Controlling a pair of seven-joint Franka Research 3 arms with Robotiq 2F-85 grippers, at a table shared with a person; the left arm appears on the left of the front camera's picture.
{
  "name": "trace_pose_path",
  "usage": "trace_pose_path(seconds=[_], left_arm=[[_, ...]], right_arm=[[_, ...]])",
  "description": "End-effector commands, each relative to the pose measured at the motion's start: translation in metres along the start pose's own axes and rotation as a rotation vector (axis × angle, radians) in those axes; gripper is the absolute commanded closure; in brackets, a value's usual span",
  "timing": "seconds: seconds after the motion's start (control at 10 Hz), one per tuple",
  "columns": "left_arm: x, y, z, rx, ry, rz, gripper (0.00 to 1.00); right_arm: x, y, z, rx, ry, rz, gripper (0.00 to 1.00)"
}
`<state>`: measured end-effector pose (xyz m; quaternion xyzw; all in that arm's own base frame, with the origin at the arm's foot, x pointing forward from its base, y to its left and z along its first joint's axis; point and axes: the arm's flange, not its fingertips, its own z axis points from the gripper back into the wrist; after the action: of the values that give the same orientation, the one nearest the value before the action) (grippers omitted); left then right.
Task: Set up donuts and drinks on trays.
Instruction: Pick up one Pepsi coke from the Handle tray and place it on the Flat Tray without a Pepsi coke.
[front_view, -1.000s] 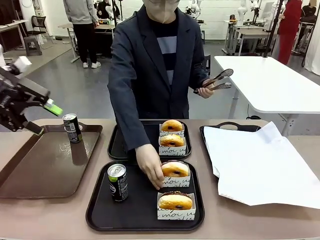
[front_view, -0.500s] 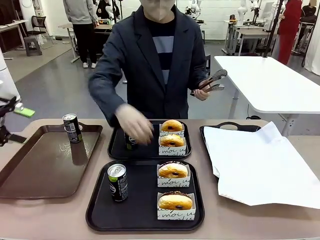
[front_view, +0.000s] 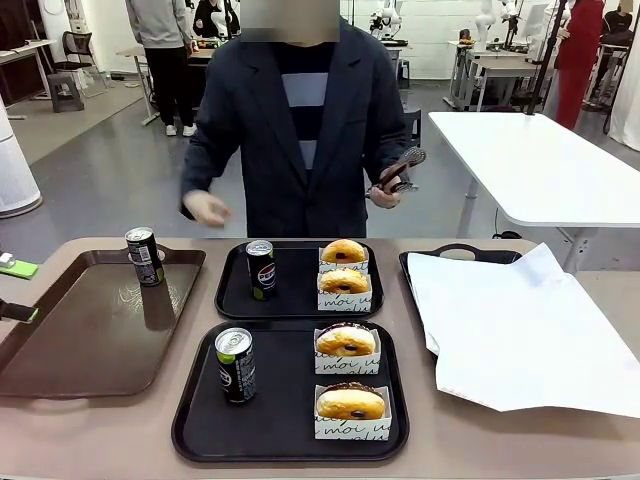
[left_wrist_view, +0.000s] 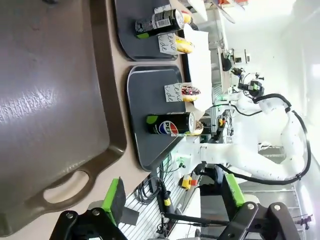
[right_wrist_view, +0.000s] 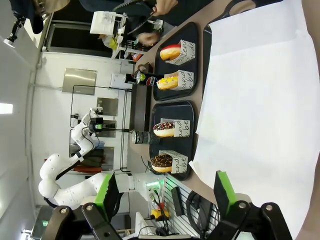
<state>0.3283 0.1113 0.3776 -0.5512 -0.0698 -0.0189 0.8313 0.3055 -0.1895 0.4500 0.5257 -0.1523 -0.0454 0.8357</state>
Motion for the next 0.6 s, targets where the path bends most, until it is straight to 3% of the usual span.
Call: trace_pose_path(seconds=[0.0,0.1,0.5], left_arm=[[0.001,0.003,0.013,-0.012,-0.072,0.018,0.00],[0.000,0.000,0.000,0.000,0.000,0.000,0.00],[0.000,0.000,0.000,0.000,0.000,0.000,0.00]], right_arm=[[0.003,0.000,-0.001,0.026,-0.014,0.022,0.00],[0.003,0.000,-0.001,0.026,-0.014,0.022,0.00],[0.003,0.000,-0.001,0.026,-0.014,0.022,0.00]])
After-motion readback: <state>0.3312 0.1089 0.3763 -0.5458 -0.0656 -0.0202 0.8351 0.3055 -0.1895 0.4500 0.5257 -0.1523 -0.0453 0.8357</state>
